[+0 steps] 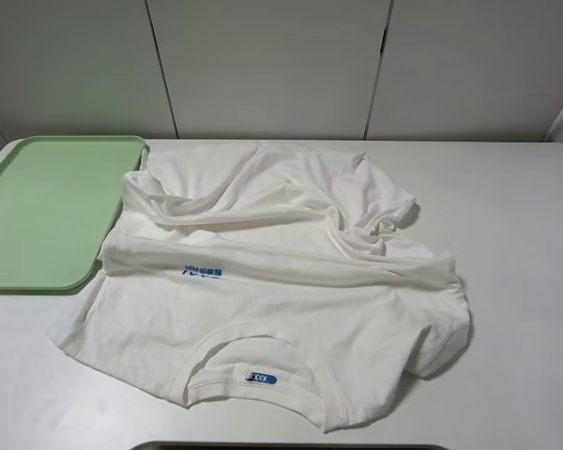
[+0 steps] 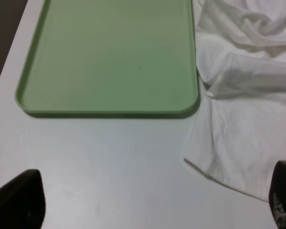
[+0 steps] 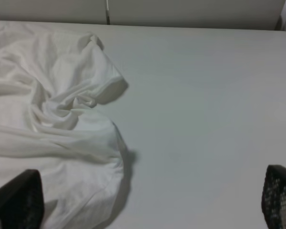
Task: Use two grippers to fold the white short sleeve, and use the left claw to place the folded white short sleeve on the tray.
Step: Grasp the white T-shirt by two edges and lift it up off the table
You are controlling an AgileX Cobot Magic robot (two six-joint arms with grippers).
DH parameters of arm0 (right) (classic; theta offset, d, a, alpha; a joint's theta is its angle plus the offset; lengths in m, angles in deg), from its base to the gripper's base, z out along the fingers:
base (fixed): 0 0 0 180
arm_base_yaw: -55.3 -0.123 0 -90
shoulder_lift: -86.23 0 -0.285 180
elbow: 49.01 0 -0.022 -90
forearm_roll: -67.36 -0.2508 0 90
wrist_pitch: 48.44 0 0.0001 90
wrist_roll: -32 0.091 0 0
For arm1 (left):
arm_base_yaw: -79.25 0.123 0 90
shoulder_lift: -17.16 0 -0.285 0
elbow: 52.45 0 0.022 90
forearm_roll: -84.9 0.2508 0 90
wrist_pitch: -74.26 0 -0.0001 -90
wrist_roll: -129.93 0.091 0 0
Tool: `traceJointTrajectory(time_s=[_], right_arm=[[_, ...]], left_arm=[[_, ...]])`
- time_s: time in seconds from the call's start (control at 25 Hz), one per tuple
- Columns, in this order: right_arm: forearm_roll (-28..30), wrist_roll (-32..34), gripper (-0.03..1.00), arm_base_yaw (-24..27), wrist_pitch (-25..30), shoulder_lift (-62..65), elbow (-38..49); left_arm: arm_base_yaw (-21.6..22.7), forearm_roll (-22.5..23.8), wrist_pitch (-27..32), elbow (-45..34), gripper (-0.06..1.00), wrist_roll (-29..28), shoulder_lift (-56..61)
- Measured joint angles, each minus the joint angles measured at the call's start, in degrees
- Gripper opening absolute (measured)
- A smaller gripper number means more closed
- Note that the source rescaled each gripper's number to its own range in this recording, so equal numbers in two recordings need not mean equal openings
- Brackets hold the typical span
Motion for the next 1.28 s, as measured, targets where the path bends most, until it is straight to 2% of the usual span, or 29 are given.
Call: traceJointTrajectory(time_s=[1.28], right_arm=[[-0.2, 0.0, 1.00, 0.0, 0.0, 0.0, 0.0]], left_arm=[[0.0, 0.0, 0.0, 0.0, 0.92, 0.2, 0.0]])
